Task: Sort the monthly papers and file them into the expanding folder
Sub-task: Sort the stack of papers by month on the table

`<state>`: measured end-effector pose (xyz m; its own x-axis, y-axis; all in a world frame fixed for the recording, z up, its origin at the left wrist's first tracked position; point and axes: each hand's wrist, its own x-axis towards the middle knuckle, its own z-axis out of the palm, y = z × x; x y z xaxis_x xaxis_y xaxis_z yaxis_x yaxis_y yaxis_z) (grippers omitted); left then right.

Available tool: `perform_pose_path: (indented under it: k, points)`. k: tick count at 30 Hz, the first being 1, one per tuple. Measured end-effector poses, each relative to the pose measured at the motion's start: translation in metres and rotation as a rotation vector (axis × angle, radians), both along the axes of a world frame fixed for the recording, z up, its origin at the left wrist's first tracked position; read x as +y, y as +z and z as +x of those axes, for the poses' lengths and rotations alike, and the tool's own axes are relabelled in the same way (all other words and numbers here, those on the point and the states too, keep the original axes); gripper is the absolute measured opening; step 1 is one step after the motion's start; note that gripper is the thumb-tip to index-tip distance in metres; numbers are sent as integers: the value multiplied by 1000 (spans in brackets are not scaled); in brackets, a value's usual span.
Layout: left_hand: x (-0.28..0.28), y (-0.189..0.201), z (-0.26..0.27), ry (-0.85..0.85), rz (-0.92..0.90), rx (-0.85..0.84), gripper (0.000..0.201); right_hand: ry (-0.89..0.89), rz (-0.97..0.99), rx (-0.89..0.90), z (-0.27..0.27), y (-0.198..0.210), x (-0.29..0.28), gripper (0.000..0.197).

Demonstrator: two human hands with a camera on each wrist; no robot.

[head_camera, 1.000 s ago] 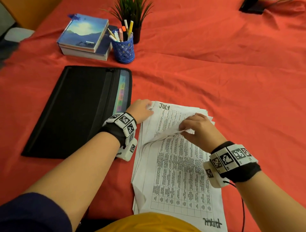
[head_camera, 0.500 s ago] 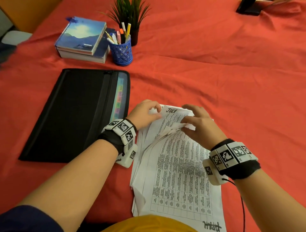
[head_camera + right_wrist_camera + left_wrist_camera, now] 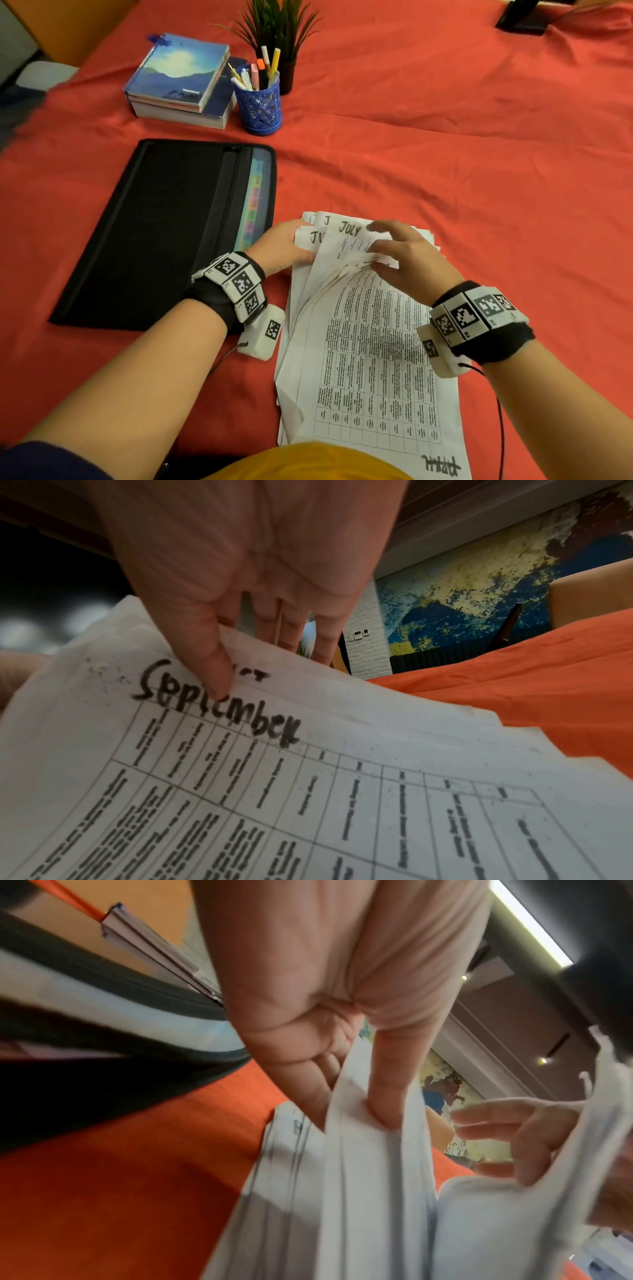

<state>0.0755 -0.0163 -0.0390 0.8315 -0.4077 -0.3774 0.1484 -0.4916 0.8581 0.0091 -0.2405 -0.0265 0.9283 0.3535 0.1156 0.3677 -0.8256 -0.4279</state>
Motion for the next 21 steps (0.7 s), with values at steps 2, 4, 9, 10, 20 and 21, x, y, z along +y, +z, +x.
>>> perform_pose_path:
  k: [2, 4, 9, 10, 20, 21]
  points:
    - [-2, 0, -1, 36, -45, 2, 37, 12, -9, 11, 1, 2, 1, 19]
    - [-5, -1, -2, 61, -54, -10, 48, 40, -27, 4, 1, 2, 1, 21]
    - [-13, 0, -1, 64, -80, -29, 61, -13, -7, -52, 3, 2, 0, 28]
    - [-14, 0, -1, 85, -83, -34, 61, -33, 10, -77, 2, 2, -1, 28]
    - [-18, 5, 8, 187, -112, -14, 66, -180, 127, 50, -18, 17, -2, 43]
    - [-19, 5, 7, 175, -125, -8, 66, -228, 145, 136, -17, 18, -2, 54]
